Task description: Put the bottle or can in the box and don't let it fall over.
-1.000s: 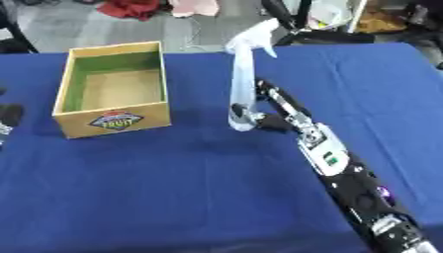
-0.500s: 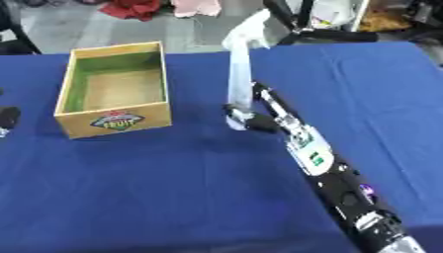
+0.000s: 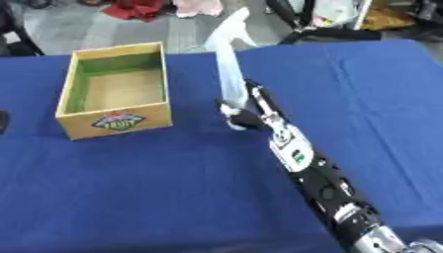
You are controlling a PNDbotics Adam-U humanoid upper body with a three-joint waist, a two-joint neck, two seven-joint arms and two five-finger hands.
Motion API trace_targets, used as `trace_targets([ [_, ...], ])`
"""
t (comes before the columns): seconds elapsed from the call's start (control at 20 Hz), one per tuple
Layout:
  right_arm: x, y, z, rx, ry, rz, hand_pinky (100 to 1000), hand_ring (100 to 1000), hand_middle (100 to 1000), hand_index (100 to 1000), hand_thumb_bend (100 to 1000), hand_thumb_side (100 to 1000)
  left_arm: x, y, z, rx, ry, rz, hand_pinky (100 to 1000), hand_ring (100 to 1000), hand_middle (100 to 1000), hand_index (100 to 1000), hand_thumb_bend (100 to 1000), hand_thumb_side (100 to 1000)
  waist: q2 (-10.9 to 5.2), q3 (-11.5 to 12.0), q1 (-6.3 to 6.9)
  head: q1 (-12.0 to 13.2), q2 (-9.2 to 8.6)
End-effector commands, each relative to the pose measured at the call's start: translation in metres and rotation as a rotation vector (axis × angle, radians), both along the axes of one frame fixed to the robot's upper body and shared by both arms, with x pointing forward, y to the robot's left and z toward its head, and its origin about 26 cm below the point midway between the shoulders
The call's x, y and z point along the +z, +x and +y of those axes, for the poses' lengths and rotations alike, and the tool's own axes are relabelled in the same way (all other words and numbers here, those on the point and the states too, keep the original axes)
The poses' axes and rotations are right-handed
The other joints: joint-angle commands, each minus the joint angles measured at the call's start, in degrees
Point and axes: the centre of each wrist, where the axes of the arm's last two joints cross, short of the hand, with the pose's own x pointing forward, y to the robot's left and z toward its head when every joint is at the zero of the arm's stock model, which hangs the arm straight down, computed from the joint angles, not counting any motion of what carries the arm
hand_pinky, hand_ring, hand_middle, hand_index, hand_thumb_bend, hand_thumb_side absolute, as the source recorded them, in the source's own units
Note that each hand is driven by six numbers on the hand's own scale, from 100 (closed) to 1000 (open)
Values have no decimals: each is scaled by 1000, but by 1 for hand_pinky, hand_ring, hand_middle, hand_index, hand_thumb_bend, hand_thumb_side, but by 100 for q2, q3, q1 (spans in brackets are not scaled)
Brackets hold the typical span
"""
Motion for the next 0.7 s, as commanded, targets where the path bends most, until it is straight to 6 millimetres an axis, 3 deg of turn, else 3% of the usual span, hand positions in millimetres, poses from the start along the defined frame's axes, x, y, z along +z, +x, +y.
trace_targets([
  [0.05,3,5,1,-52,14,-16,886,874,833,651,179,339,9,2,-2,-18,8,-29,846,769,851,955,664,645,-21,53,26,-82,31],
  [0.1,2,5,0,-73,19,-15,884,864,813,554,100,212,9,2,-3,-20,7,-29,845,769,851,955,664,647,-11,86,29,-107,31],
  [0.15,1,5,0,-91,24,-15,884,864,813,554,100,212,9,3,-3,-22,6,-30,845,769,851,955,664,647,-3,110,30,-125,31],
  [0.2,1,6,0,-106,27,-18,878,850,786,455,100,100,9,3,-3,-23,6,-30,845,769,850,955,664,649,2,128,30,-137,31],
  [0.4,7,9,-2,-152,42,-58,875,825,741,383,100,100,9,3,-4,-23,3,-29,845,768,850,954,662,652,19,195,20,-185,31],
  [0.7,42,21,0,-150,83,-155,879,804,720,359,100,100,11,4,-5,-23,3,-30,845,768,850,954,660,654,39,257,-16,-262,31],
])
